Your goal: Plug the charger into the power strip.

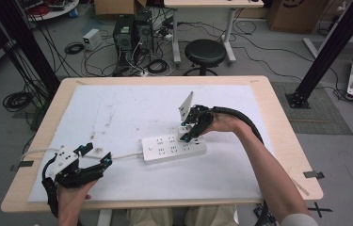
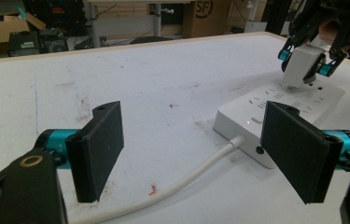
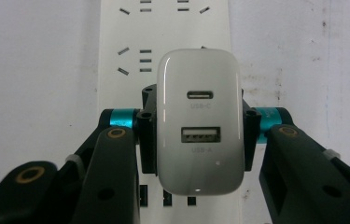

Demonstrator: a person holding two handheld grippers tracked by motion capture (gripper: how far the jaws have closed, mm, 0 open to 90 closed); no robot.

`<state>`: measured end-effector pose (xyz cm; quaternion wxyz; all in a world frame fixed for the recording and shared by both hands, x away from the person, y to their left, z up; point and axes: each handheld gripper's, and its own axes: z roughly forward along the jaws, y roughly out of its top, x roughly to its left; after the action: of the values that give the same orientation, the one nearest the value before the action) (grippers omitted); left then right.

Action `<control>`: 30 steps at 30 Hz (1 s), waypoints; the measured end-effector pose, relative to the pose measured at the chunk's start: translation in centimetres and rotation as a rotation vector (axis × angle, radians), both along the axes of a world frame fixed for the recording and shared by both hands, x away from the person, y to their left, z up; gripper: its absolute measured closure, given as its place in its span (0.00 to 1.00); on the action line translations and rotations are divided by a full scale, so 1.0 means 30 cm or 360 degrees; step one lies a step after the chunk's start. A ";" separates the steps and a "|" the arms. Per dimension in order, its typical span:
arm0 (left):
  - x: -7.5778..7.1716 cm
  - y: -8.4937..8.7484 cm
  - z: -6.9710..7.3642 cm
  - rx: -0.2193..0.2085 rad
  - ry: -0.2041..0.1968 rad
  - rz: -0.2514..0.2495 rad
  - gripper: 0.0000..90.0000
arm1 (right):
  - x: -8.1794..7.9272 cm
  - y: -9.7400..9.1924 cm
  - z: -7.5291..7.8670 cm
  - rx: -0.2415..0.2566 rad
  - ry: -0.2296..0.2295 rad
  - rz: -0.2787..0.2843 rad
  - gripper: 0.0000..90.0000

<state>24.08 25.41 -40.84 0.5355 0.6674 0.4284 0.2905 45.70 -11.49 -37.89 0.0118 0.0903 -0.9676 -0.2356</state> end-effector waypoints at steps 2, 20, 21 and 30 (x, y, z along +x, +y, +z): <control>-0.001 -0.001 0.000 0.0006 0.0004 -0.0005 0.24 | 0.000 0.000 0.000 0.0000 -0.0008 0.0004 0.70; -0.019 0.004 0.002 0.0002 0.0003 0.0012 0.24 | -0.014 -0.005 -0.003 0.0022 -0.0045 0.0009 0.70; -0.018 0.004 0.002 0.0004 0.0003 0.0009 0.24 | -0.015 -0.005 -0.004 0.0020 -0.0049 0.0010 0.70; -0.020 -0.003 0.003 0.0006 0.0000 0.0008 0.24 | -0.028 -0.011 -0.008 0.0050 -0.0089 0.0003 0.70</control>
<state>23.48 25.32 -40.75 0.5335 0.6673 0.4295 0.2926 44.85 -11.82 -38.12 -0.0163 0.0980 -0.9636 -0.2481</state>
